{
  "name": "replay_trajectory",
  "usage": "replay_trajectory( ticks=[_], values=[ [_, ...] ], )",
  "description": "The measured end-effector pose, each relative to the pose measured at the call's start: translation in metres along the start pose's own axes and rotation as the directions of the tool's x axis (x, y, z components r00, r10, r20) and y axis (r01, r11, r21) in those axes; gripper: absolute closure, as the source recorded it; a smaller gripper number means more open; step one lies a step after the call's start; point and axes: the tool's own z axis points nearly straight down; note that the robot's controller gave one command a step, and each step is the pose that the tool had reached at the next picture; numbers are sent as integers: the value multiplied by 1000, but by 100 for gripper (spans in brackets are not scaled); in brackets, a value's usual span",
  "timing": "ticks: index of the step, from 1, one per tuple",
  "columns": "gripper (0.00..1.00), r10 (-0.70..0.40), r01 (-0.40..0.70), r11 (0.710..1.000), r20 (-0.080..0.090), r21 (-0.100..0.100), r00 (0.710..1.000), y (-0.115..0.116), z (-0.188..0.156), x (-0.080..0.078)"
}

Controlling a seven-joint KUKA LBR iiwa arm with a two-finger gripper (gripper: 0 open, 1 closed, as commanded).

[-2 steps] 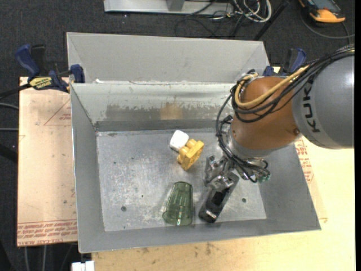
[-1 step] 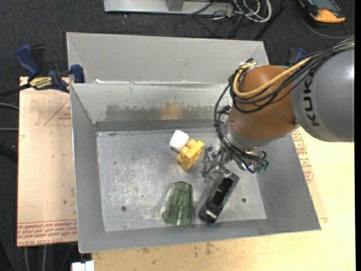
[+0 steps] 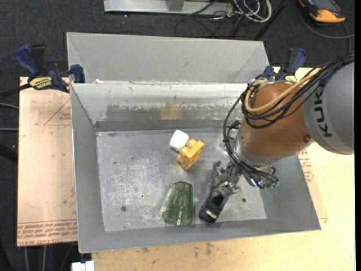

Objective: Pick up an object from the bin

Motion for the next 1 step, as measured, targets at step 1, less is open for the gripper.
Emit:
replay_trajectory(
  ticks=[1],
  values=[
    [100, -36, 36, 999, -2, -1, 999, -2, -62, -15]
  ],
)
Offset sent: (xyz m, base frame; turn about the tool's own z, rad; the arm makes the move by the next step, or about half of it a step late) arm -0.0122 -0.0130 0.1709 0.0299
